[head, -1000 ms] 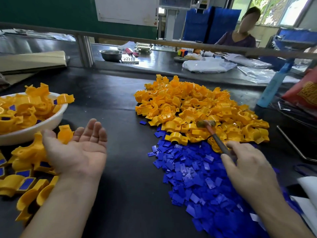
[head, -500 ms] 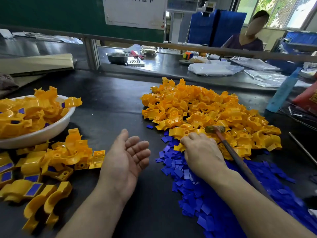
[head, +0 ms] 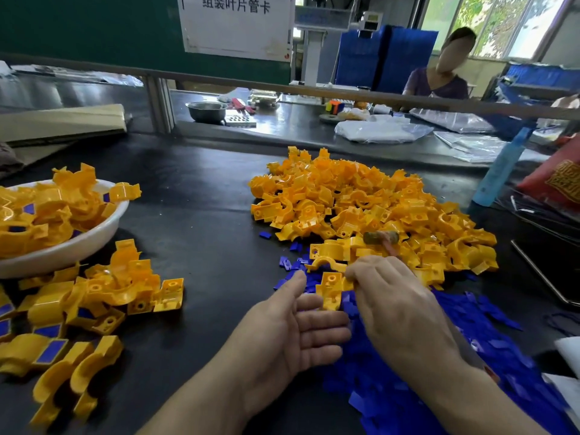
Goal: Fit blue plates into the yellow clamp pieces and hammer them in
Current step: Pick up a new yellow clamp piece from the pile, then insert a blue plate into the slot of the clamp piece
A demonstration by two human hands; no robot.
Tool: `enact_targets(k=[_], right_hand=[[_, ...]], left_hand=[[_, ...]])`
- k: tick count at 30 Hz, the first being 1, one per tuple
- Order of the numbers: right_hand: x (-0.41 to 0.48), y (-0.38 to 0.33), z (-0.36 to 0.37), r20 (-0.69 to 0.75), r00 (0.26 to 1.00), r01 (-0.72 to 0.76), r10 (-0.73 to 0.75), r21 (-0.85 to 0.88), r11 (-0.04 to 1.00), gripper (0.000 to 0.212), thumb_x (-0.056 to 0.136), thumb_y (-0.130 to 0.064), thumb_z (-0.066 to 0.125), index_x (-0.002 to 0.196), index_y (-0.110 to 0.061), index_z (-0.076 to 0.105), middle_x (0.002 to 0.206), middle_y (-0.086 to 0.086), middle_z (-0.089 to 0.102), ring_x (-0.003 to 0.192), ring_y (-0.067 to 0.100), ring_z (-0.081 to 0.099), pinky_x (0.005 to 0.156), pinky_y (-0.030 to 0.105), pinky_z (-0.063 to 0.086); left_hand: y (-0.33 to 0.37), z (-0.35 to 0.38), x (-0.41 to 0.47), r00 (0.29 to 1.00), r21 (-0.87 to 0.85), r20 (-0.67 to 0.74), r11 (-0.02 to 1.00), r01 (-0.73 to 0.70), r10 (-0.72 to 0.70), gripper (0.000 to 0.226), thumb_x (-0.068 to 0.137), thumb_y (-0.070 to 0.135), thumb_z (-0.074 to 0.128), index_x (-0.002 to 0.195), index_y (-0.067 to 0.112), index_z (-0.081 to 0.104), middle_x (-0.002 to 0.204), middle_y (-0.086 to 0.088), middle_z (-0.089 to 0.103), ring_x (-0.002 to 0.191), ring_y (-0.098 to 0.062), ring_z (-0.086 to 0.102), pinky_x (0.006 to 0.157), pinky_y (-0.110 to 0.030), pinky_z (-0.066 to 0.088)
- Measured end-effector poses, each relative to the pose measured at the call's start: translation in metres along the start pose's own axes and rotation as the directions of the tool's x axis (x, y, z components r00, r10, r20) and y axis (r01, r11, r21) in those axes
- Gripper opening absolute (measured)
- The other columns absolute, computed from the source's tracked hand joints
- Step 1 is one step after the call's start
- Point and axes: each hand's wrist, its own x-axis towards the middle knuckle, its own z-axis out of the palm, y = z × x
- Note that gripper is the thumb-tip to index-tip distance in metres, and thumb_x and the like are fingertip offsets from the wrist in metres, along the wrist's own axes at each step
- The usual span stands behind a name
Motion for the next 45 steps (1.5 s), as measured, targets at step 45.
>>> enact_targets(k=[45], right_hand=[[-0.039,0.022,-0.008,0.313,0.785,-0.619,0.535,0.339,0.709,0.029,0.092,-0.028,0.059,0.118,-0.037,0.054,0.067,-0.005,0.065,0.063,-0.007,0.063,0.052,0.013,0.049]], left_hand=[[-0.013,0.007,-0.008,0.958,0.354,0.015,0.894,-0.273,0.286,0.008,0.08,0.033,0.075,0.085,0.027,0.077,0.099,-0.005,0.077,0.085,-0.013,0.071,0.069,-0.026,0.053]])
